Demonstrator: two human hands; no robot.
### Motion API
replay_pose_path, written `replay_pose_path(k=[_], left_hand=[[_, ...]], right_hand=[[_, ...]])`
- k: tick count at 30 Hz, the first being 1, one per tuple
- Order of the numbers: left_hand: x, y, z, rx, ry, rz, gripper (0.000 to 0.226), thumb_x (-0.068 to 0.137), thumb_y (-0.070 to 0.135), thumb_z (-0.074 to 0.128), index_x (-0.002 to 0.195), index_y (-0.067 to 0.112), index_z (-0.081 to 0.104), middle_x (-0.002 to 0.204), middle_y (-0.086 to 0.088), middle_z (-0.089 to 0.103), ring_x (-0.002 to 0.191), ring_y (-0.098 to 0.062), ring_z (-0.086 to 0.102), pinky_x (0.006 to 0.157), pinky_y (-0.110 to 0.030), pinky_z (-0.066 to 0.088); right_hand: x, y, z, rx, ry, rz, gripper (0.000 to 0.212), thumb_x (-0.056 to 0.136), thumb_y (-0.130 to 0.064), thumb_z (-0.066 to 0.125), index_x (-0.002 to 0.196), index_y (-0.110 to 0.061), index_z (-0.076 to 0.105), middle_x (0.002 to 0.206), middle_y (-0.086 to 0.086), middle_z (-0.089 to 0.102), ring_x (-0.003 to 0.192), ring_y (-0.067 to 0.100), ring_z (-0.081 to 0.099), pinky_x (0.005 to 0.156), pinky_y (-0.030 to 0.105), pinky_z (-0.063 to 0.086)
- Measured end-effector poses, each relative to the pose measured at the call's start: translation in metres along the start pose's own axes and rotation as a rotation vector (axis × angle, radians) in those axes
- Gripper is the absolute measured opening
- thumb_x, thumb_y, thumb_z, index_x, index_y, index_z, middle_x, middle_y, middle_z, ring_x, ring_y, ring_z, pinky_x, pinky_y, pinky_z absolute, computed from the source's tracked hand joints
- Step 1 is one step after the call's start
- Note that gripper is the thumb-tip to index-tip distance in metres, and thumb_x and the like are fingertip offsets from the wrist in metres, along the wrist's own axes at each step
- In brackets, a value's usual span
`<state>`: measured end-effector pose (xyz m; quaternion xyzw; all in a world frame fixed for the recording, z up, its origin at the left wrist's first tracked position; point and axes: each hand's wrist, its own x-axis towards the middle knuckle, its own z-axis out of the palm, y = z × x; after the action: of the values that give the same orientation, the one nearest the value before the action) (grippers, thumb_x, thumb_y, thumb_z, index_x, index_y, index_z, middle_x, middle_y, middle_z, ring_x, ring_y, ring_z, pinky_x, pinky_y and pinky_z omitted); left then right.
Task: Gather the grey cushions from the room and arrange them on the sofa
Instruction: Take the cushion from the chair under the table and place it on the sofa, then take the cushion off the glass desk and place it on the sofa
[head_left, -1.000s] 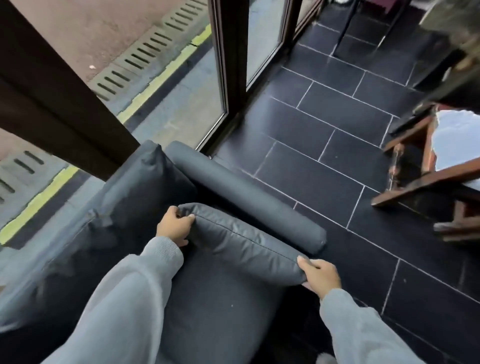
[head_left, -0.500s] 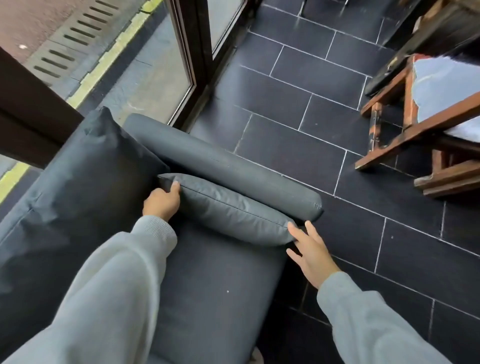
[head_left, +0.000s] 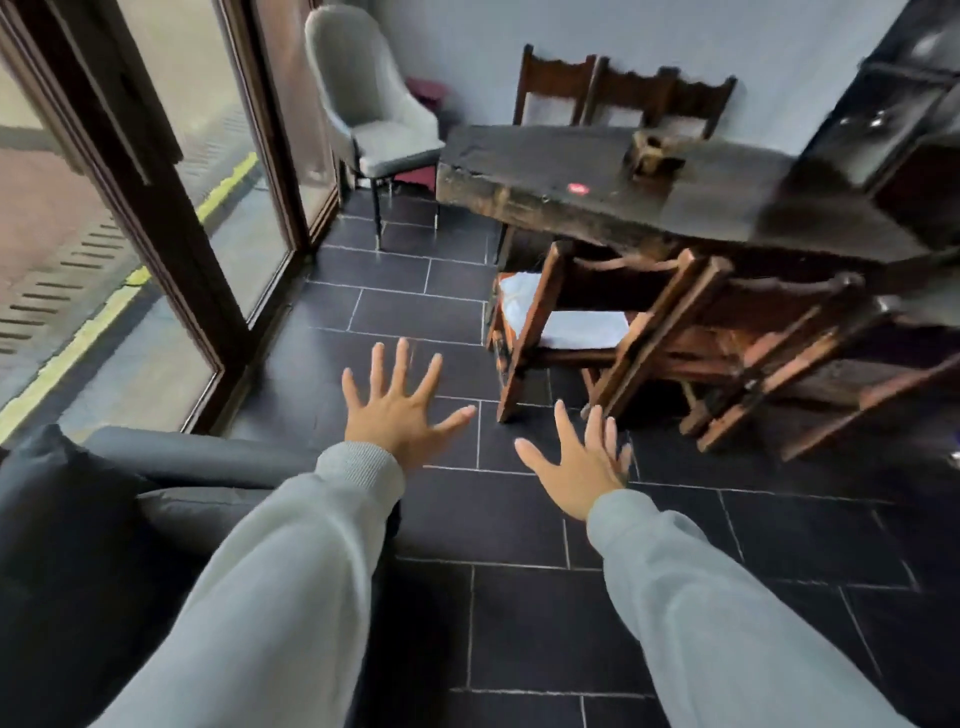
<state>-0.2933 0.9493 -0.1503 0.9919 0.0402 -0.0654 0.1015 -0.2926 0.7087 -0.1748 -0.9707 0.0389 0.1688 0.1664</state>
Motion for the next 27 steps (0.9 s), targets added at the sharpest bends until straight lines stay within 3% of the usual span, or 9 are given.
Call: replay_pose_path(k=[4,11,19,27], left_hand=[[-0.043,0.173,-0.046,0.056,0.04,0.184,0.101,0.068,0.098,0.002,0.156,0.05,-0.013,0.167,0.001,-0.028,0.151,-0.031,-0.031,0.115,-0.067,-0.018],[-0.131,0.495,-0.081,-0.024,0.085,0.487,0.103,0.065,0.099,0.004,0.155,0.052,-0.013,0.168,0.002,-0.025,0.153,-0.03,-0.026,0.116,-0.066,-0.015],[-0.226,0.775,-0.075,0.061,0.049,0.906,0.096,0.073,0.095,0.011,0.155,0.051,-0.013,0.167,0.0,-0.028,0.151,-0.032,-0.03,0.114,-0.068,-0.015],[-0.24,0.986,-0.031,0.131,0.027,1.16,0.098,0.073,0.096,0.009,0.156,0.049,-0.015,0.164,-0.003,-0.035,0.15,-0.034,-0.031,0.113,-0.069,-0.016]], right_hand=[[-0.07,0.126,-0.13,-0.049,0.156,0.093,0.101,0.079,-0.096,0.014,0.165,-0.045,-0.005,0.173,0.015,-0.022,0.158,0.036,-0.023,0.124,0.061,-0.014],[-0.225,0.357,-0.306,0.025,0.376,0.375,0.107,0.071,-0.101,0.007,0.164,-0.047,-0.002,0.173,0.016,-0.02,0.158,0.036,-0.023,0.121,0.062,-0.017],[-0.37,0.591,-0.371,0.144,0.479,0.83,0.116,0.066,-0.105,0.005,0.164,-0.045,-0.011,0.167,0.016,-0.036,0.155,0.041,-0.03,0.12,0.065,-0.019],[-0.407,0.749,-0.412,0.188,0.515,1.121,0.116,0.066,-0.106,0.009,0.163,-0.045,-0.015,0.166,0.015,-0.039,0.155,0.039,-0.031,0.121,0.064,-0.019]])
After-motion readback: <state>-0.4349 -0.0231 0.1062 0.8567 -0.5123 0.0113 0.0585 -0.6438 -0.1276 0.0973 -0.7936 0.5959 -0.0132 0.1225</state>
